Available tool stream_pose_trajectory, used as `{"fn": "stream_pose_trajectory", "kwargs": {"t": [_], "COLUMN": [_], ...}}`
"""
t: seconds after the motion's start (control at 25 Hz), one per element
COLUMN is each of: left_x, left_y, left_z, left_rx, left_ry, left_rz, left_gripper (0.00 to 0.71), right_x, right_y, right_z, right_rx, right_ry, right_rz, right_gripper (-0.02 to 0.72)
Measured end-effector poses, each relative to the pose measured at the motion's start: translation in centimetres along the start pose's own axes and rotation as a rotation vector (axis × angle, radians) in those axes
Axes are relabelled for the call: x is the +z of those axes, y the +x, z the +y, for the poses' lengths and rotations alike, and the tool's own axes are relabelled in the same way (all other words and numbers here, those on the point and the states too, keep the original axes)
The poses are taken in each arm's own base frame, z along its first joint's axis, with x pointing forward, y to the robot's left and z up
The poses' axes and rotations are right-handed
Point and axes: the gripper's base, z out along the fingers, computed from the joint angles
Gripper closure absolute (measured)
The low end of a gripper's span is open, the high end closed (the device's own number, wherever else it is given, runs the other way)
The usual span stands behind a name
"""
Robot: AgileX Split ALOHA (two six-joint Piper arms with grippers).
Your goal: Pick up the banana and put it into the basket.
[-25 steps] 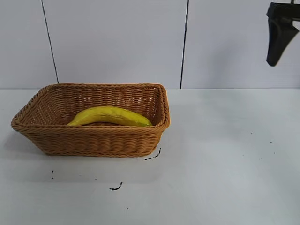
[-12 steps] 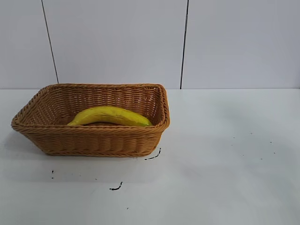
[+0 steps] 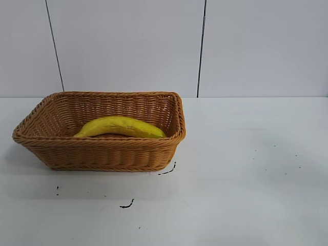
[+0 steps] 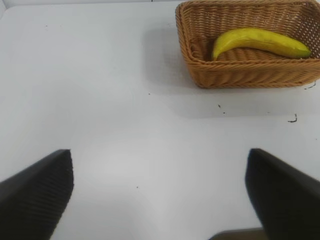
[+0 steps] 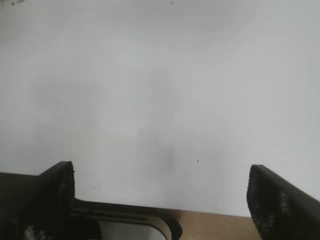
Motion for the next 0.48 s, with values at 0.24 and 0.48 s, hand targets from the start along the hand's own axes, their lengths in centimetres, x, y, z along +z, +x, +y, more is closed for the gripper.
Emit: {"fn": "stream_pose_trajectory", "kwargs": {"t": [0.24,0.48], "left_x": [0.0,0.0], "left_y": [0.0,0.0], "left_z": [0.0,0.0], "left_rx": [0.000,0.000], "left_ry": [0.000,0.000], "left_rz": [0.000,0.000], "left_gripper": [0.017,0.017], "right_x": [-2.2,-4.1], "right_y": [1.3,2.9], "right_z": [0.0,0.0], "right_rx": [-0.003,-0.009], "right_ry": [-0.006,-0.012], "right_rz": [-0.159,-0.316], "right_gripper": [0.067,0.067]}}
